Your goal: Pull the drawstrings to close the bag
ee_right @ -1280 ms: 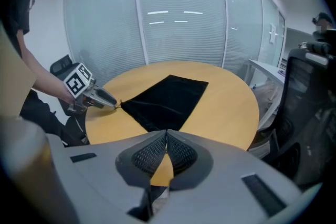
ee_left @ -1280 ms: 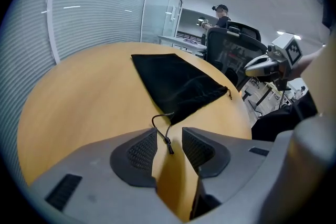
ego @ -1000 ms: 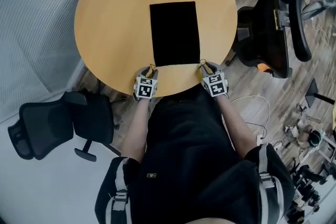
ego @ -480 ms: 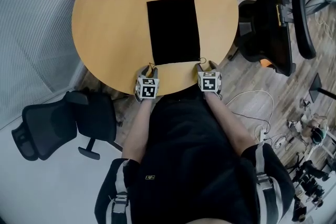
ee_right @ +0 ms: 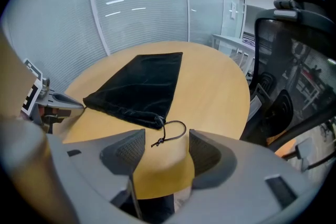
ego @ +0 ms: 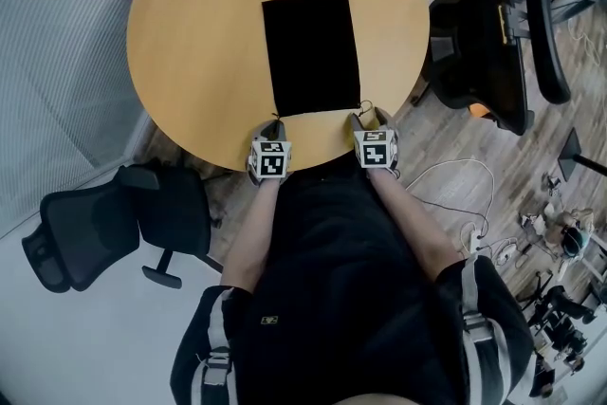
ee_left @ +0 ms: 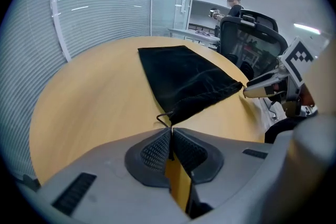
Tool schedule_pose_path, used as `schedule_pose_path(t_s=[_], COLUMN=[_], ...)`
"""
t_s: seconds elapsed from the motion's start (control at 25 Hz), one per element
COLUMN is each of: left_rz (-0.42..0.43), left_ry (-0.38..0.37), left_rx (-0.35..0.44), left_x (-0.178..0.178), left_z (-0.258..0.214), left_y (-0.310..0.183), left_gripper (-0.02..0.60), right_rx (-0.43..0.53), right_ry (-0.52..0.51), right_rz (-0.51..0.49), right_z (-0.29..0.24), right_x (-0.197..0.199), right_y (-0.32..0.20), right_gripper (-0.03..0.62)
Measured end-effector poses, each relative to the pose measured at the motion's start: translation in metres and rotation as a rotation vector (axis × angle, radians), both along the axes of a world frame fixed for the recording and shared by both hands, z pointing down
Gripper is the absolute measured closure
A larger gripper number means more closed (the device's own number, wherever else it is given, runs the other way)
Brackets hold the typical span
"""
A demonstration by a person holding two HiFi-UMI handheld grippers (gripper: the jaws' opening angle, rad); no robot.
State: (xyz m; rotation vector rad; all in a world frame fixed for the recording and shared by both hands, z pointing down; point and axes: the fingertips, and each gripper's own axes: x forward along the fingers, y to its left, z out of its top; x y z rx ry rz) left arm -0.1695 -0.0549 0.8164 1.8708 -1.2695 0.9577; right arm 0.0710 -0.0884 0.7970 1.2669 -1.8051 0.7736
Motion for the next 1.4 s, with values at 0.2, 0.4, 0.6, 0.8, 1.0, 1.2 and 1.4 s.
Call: schedule_pose_path(t_s=[0.2, 0.4, 0.6, 0.8, 1.0, 1.2, 1.4], left_rz=[-0.033, -0.03, -0.036, -0.059, -0.079, -0.091, -0.097], left_ry=[0.048, 0.063, 0.079, 0.103, 0.123, 0.142, 0.16], left_rx=[-0.01, 0.002, 0.023, 0.055, 0.084, 0.101, 0.103], left_x=[-0.006, 0.0, 0.0, -0.002, -0.003, -0.005, -0.004], left_z=[-0.002, -0.006, -0.01, -0.021, -0.027, -0.029, -0.031], left_y=[-0.003, 0.0, -0.001, -0.004, -0.005, -0.002, 0.0], left_gripper=[0.558, 0.558, 0.558, 0.559, 0.558, 0.558, 0.558], right_rx=[-0.016, -0.022, -0.038, -0.035, -0.05, -0.048, -0.034], right_ry=[-0.004, -0.016, 0.003, 0.047, 0.011, -0.034, -0.095], right_rz=[-0.004, 0.002, 0.002, -0.089, -0.149, -0.206, -0.211], right_z=[0.001, 0.004, 0.012, 0.013, 0.014, 0.004, -0.002], right_x=[-0.003, -0.001, 0.0, 0.002, 0.005, 0.004, 0.0], right_y=[0.002, -0.001, -0.008, -0.006, -0.006, -0.003, -0.006], right_gripper=[0.276, 0.276, 0.286, 0.52, 0.522, 0.522, 0.523])
